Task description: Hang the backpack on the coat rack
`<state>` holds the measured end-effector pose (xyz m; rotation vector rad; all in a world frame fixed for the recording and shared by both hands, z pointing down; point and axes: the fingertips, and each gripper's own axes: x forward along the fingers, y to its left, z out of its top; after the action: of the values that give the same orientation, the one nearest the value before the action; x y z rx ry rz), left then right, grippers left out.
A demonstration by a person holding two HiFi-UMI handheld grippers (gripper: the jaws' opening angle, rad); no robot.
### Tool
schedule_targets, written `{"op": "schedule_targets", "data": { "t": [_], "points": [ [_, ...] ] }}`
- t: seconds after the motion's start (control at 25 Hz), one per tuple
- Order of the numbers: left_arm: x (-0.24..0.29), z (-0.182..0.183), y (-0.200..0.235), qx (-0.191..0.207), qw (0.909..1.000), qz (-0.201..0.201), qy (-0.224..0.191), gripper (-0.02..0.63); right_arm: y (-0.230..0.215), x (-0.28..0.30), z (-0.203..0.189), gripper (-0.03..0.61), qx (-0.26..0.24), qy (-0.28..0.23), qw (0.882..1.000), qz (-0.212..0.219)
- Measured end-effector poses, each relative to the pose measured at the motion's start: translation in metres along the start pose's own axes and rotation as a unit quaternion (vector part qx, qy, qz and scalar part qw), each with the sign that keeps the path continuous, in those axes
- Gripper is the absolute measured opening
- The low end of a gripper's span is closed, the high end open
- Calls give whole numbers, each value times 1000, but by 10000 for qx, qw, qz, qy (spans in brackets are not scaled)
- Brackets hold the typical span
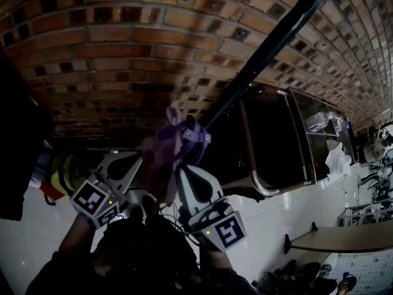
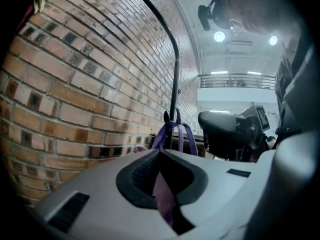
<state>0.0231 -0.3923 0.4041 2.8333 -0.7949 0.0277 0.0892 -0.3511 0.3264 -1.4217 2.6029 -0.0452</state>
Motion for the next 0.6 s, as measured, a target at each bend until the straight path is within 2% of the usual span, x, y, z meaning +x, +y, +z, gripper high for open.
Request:
{"op": "schedule_targets", "data": {
  "t": [0.16, 0.44, 0.6],
  "points": [
    [-10, 0, -10, -74, 9999, -116, -53, 14, 19, 6, -11, 5, 302, 100, 9991, 266],
    [-29, -12, -33, -56, 9999, -29, 93, 14, 32, -12, -21, 3, 161, 231, 9993, 229],
    [-41, -20, -70, -3, 9999, -56, 105, 14, 45, -36, -15, 3, 53, 155, 9993, 350]
  ]
}}
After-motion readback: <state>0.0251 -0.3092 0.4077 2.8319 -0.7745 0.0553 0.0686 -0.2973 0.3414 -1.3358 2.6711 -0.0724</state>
